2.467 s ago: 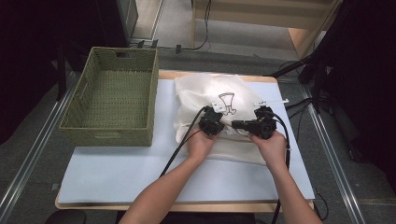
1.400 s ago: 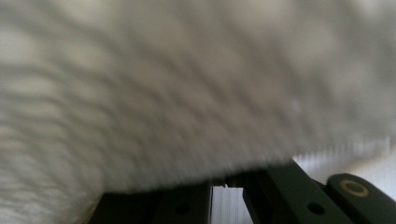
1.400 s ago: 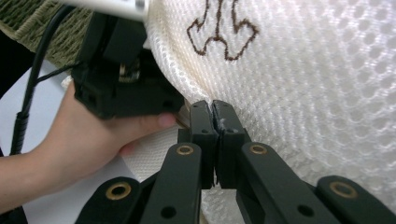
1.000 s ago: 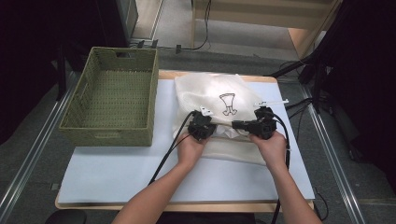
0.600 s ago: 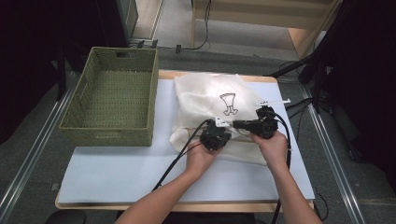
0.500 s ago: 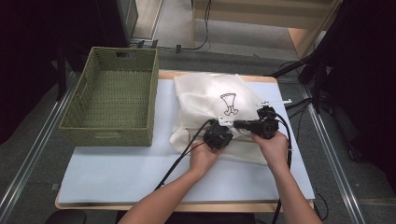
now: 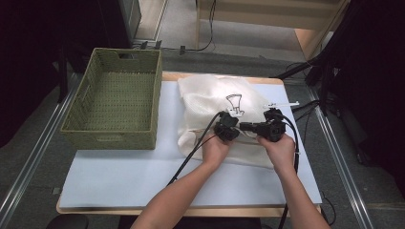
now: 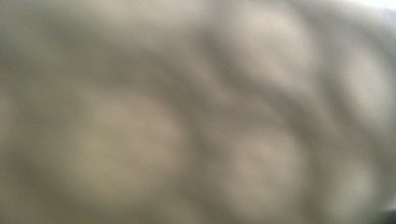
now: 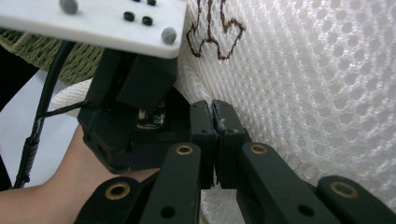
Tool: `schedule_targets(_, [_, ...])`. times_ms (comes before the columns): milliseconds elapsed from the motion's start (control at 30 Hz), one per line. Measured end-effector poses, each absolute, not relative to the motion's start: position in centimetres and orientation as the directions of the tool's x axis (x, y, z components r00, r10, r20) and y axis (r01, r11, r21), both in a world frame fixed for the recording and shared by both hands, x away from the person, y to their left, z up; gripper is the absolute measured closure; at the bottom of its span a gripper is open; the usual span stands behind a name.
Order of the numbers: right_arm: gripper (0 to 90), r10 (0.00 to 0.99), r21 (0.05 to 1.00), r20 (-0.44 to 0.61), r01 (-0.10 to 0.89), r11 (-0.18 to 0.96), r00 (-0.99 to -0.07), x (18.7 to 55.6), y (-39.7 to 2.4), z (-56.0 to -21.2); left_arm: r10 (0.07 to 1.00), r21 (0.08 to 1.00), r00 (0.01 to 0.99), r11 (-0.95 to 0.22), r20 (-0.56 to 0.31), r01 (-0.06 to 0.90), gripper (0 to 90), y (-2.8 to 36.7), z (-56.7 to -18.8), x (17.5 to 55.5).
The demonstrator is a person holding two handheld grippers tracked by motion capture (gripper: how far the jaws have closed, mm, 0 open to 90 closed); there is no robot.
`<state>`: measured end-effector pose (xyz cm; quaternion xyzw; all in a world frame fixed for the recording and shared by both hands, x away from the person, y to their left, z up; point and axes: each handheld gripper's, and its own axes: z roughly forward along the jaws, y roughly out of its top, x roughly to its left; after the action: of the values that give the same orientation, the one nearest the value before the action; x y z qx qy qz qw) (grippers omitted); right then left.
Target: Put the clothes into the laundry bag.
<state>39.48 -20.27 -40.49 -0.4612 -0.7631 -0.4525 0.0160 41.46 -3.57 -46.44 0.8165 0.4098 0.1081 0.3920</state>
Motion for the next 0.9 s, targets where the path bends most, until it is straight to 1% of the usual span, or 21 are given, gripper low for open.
schedule_targets(133, [89.4,0.693,0.673,0.435,0.719,0.174,-0.575,39.5,-20.1,-40.8,0.732,0.700,0.663,-0.393,-0.154,0.596,90.0,-2.8,-46.1,40.9])
schedule_targets(200, [89.4,0.695,0.669,0.434,0.722,0.178,-0.573,39.5,-20.1,-40.8,0.718,0.699,0.679,-0.409,-0.150,0.587,90.0,-2.2,-45.7,40.3])
schedule_targets(233, [89.4,0.695,0.668,0.436,0.723,0.176,-0.572,39.6,-20.1,-40.9,0.713,0.696,0.682,-0.408,-0.162,0.591,90.0,-2.0,-45.5,40.1])
schedule_targets(367, [89.4,0.697,0.668,0.434,0.723,0.176,-0.570,39.5,-20.1,-40.9,0.696,0.696,0.698,-0.416,-0.170,0.585,87.6,-0.9,-44.7,39.3])
schedule_targets(433, [89.4,0.697,0.669,0.434,0.723,0.175,-0.570,39.4,-20.1,-40.8,0.684,0.698,0.705,-0.412,-0.187,0.585,84.5,-0.4,-44.5,38.6])
schedule_targets(600, [89.3,0.698,0.669,0.433,0.722,0.176,-0.571,39.4,-20.1,-40.9,0.672,0.692,0.728,-0.462,-0.136,0.555,76.0,0.9,-44.9,36.8])
schedule_targets(667, [89.3,0.697,0.669,0.433,0.722,0.177,-0.572,39.4,-20.1,-40.9,0.687,0.685,0.713,-0.453,-0.139,0.570,72.3,1.6,-45.2,37.0])
schedule_targets(733, [89.3,0.696,0.669,0.432,0.721,0.178,-0.573,39.4,-20.1,-40.8,0.699,0.675,0.700,-0.449,-0.143,0.586,71.7,2.1,-45.5,37.5])
schedule_targets(800, [89.3,0.697,0.670,0.432,0.721,0.177,-0.572,39.4,-20.1,-40.8,0.704,0.664,0.695,-0.450,-0.148,0.597,68.9,2.6,-45.7,38.0])
schedule_targets(900, [89.2,0.696,0.668,0.435,0.723,0.177,-0.572,39.4,-20.1,-40.8,0.700,0.672,0.701,-0.454,-0.137,0.585,64.6,3.0,-45.8,38.4])
